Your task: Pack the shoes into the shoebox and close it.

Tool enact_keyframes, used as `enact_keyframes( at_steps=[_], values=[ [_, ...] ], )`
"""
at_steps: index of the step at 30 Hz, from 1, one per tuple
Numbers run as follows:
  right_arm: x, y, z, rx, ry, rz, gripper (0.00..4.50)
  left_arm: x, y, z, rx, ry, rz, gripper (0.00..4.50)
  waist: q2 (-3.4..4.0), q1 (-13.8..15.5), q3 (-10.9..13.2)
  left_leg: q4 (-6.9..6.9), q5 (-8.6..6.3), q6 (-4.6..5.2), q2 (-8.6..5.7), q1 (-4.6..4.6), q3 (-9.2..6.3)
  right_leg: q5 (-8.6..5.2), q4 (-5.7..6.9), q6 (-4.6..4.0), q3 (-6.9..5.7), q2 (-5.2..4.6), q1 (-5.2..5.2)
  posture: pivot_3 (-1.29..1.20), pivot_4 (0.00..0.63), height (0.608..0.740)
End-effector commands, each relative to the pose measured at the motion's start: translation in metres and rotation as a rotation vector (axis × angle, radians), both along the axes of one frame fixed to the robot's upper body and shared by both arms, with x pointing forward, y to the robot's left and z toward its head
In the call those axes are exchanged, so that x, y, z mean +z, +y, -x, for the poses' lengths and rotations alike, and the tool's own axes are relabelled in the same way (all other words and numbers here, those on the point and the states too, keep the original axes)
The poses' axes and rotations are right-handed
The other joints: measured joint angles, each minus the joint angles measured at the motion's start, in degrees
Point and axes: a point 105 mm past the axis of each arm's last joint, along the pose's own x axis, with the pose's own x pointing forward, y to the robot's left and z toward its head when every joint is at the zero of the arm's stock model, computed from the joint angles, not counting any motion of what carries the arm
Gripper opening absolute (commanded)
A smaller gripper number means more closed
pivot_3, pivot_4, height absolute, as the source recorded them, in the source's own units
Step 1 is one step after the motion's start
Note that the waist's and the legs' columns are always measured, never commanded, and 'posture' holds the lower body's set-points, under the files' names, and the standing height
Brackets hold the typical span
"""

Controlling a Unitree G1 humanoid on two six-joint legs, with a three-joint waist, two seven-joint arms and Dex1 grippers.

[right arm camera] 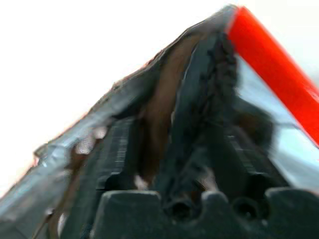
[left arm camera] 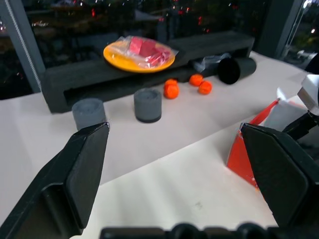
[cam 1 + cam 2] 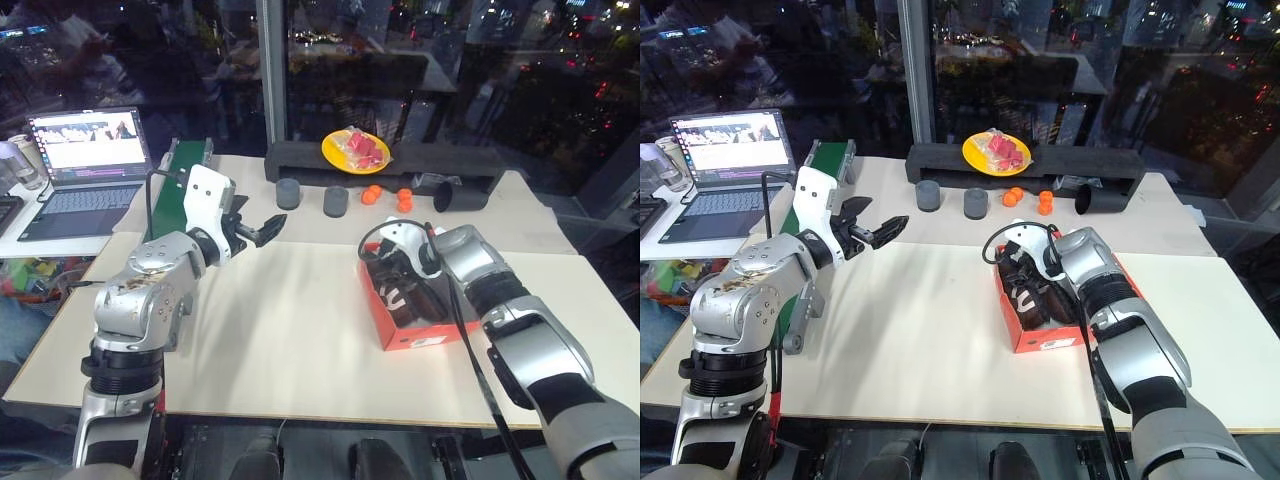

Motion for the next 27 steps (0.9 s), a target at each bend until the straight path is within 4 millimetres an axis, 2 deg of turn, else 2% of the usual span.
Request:
enact_keyframes(
  at_steps=[1, 2, 6, 8, 11, 15, 18, 22, 24, 27],
  values=[
    [-0.015, -0.015, 0.008, -0.078, 0.063, 0.023, 4.11, 0.014, -0.005, 0.0, -0.022, -0.051, -0.003, 4.5, 0.01, -0.1, 0.0, 0.01, 0.14, 0.09, 0.02, -0.06, -0.04, 0.07, 0.09, 0.2, 0.0, 0.09, -0.06, 0.0, 0.15, 0.74],
    [-0.011, -0.015, 0.008, -0.078, 0.055, 0.015, 4.44, 0.014, -0.005, 0.0, -0.023, -0.051, -0.004, 4.5, 0.03, -0.1, 0.0, 0.01, 0.35, 0.34, 0.04, -0.08, -0.1, 0.02, 0.13, 0.25, 0.0, 0.15, -0.11, 0.0, 0.15, 0.74],
    [0.009, -0.011, 0.008, -0.082, -0.001, -0.009, 4.44, 0.014, -0.005, 0.0, -0.024, -0.051, -0.006, 4.5, 0.28, -0.2, 0.2, -0.14, 0.49, 0.59, 0.01, -0.57, -0.05, -0.29, 0.16, 0.33, 0.08, 0.12, -0.64, 0.0, 0.15, 0.74],
    [0.023, -0.01, 0.01, -0.086, -0.024, -0.03, 4.44, 0.015, -0.004, -0.001, -0.025, -0.051, -0.007, 4.5, 0.37, -0.2, 0.2, -0.08, 0.5, 0.61, -0.05, -1.1, -0.06, -0.15, 0.51, 0.11, 0.11, 0.09, -1.24, 0.0, 0.15, 0.74],
    [0.045, -0.007, 0.016, -0.089, -0.044, -0.076, 4.44, 0.016, -0.005, -0.001, -0.029, -0.053, -0.01, 4.5, 0.78, 0.0, 0.6, -0.08, 0.51, 0.61, -0.07, -1.32, -0.07, -0.15, 0.55, 0.1, 0.09, 0.08, -1.46, 0.0, 0.15, 0.74],
    [0.092, 0.002, 0.037, -0.041, -0.057, -0.207, 4.44, 0.017, -0.008, 0.0, -0.069, -0.05, -0.023, 4.5, 1.03, 0.1, 1.1, 0.06, 0.53, 0.65, -0.17, -1.86, -0.07, -0.16, 0.75, 0.12, 0.1, 0.01, -2.02, 0.0, 0.15, 0.74],
    [0.114, 0.004, 0.055, -0.021, -0.062, -0.263, 4.44, 0.014, -0.011, 0.003, -0.123, -0.034, -0.045, 4.5, 1.02, 0.1, 1.2, 0.04, 0.54, 0.66, -0.16, -1.89, -0.08, -0.17, 0.76, 0.13, 0.08, 0.02, -2.05, 0.0, 0.15, 0.74],
    [0.131, -0.003, 0.072, -0.044, -0.092, -0.298, 3.45, 0.009, -0.022, 0.01, -0.246, 0.001, -0.093, 4.5, 1.02, -0.1, 1.4, 0.01, 0.54, 0.66, -0.16, -1.89, -0.07, -0.23, 0.72, 0.21, 0.08, 0.02, -2.05, 0.0, 0.15, 0.74],
    [0.129, -0.009, 0.079, -0.069, -0.1, -0.283, 2.74, 0.006, -0.032, 0.018, -0.336, 0.023, -0.122, 4.5, 1.01, 0.0, 1.4, 0.01, 0.54, 0.66, -0.15, -1.89, -0.07, -0.3, 0.72, 0.31, 0.07, 0.02, -2.05, 0.0, 0.15, 0.74],
    [0.124, -0.031, 0.087, -0.194, -0.145, -0.25, 1.71, -0.001, -0.051, 0.031, -0.511, 0.052, -0.184, 4.5, 1.0, 0.3, 1.4, 0.05, 0.54, 0.66, -0.16, -1.92, -0.07, -0.35, 0.67, 0.38, 0.05, 0.0, -2.02, 0.0, 0.15, 0.74]
  ],
)
